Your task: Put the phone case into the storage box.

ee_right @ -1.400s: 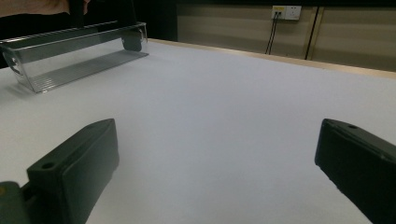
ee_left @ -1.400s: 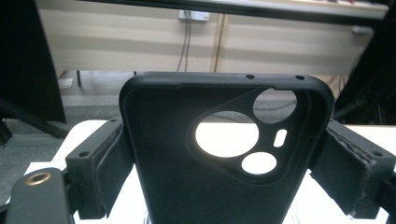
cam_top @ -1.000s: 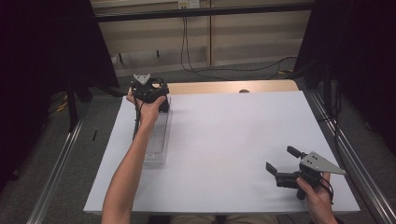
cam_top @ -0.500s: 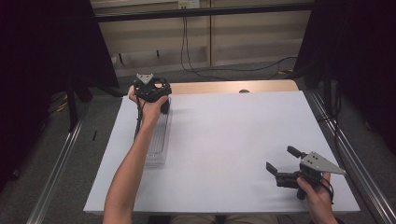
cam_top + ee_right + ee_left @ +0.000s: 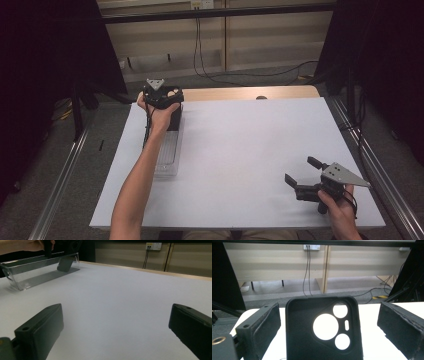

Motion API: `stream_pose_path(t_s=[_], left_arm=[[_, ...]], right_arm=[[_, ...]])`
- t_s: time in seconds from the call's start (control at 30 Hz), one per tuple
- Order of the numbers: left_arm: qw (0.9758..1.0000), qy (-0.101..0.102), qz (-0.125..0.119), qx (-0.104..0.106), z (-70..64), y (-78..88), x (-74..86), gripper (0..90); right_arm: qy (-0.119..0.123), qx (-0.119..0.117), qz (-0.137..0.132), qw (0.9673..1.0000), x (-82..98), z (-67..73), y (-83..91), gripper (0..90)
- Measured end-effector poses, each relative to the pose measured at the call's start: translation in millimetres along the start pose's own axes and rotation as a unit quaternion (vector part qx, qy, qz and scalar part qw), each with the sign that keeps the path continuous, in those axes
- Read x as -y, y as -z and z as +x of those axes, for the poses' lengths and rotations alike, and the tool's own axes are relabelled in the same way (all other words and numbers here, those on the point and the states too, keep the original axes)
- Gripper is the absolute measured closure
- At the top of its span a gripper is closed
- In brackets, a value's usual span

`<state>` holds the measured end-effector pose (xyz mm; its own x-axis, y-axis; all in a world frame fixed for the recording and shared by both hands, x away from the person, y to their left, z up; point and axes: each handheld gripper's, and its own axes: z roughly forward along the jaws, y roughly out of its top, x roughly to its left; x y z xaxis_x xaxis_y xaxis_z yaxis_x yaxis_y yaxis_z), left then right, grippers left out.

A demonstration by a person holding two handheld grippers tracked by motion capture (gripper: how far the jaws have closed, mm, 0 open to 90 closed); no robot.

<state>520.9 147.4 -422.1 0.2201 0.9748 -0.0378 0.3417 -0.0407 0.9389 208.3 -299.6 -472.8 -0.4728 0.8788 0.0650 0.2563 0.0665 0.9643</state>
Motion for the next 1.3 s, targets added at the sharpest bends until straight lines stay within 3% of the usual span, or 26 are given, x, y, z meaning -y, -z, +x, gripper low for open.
stream_pose_path(t_s=[0.03,0.1,0.2,0.33,0.37,0.47,0.6,0.67,0.8,0.83,0.87,0.93,0.97,1.0,1.03,1.07,1.1,1.13,1.2,1.3], left_arm=[[1.0,-0.003,0.0,0.007,0.8,0.2,-0.3,5.2],[0.9999,-0.011,0.003,0.0,1.0,0.4,-0.4,5.2],[0.9995,0.01,0.006,0.029,3.8,-0.1,-0.9,5.1],[0.999,0.009,0.025,0.037,8.1,0.9,-5.2,5.1],[0.9985,0.008,0.028,0.047,10.2,1.1,-6.5,5.1],[0.9966,0.009,0.056,0.06,14.7,0.9,-12.1,5.9],[0.9959,0.019,0.068,0.057,18.7,1.0,-17.5,8.1],[0.9942,0.026,0.079,0.069,20.5,0.4,-19.5,8.5],[0.9923,0.018,0.104,0.064,20.7,-2.1,-22.0,9.9],[0.991,0.015,0.115,0.068,20.8,-2.9,-22.7,10.0],[0.9911,0.008,0.117,0.062,19.8,-3.4,-23.3,10.1],[0.99,0.006,0.122,0.07,18.5,-4.4,-24.5,10.3],[0.9895,-0.004,0.13,0.063,18.4,-4.7,-24.8,10.8],[0.9886,0.004,0.138,0.06,17.8,-6.3,-24.5,10.3],[0.9875,0.031,0.143,0.059,16.0,-9.5,-24.2,9.7],[0.9845,0.02,0.164,0.061,17.7,-10.5,-25.0,8.9],[0.9853,0.029,0.158,0.058,15.4,-12.8,-24.7,7.4],[0.9835,0.006,0.17,0.06,17.1,-12.7,-25.8,7.5],[0.9831,0.015,0.169,0.069,16.9,-15.0,-26.4,4.0],[0.9813,0.013,0.179,0.071,17.3,-18.0,-27.5,3.5]], right_arm=[[0.0,0.0,0.0,1.0,0.0,0.0,0.0,0.0],[-0.001,0.0,0.0,1.0,0.0,0.3,0.2,0.0],[0.001,0.0,0.0,1.0,0.0,-0.1,-0.1,0.0],[0.0,0.0,0.001,1.0,0.0,0.3,0.1,0.0],[-0.001,0.0,0.001,1.0,0.0,0.4,0.0,0.0],[-0.001,-0.001,0.0,1.0,0.0,0.4,-0.3,0.0],[0.001,-0.003,0.001,1.0,0.3,-0.3,-0.4,0.0],[0.002,-0.003,0.001,1.0,0.4,-0.5,-0.2,0.0],[0.0,-0.004,0.001,1.0,0.6,-0.6,-0.2,0.0],[0.001,-0.004,0.001,1.0,0.6,-0.6,0.0,0.0],[-0.001,-0.004,0.001,1.0,0.6,-0.5,-0.1,0.0],[0.001,-0.005,0.001,1.0,0.7,-0.7,0.0,0.0],[0.001,-0.005,0.002,1.0,0.8,-0.6,-0.1,0.0],[0.001,-0.006,0.002,1.0,0.9,-0.5,-0.2,0.0],[0.0,-0.006,0.003,1.0,0.9,-0.3,-0.2,0.0],[0.001,-0.006,0.003,1.0,0.9,-0.1,-0.2,0.0],[0.0,-0.006,0.003,1.0,1.0,0.1,-0.3,0.0],[0.0,-0.007,0.004,1.0,1.0,0.2,-0.3,0.0],[0.001,-0.007,0.003,1.0,1.0,0.2,-0.3,0.0],[-0.001,-0.005,0.003,1.0,1.4,-0.3,-0.7,0.0]])
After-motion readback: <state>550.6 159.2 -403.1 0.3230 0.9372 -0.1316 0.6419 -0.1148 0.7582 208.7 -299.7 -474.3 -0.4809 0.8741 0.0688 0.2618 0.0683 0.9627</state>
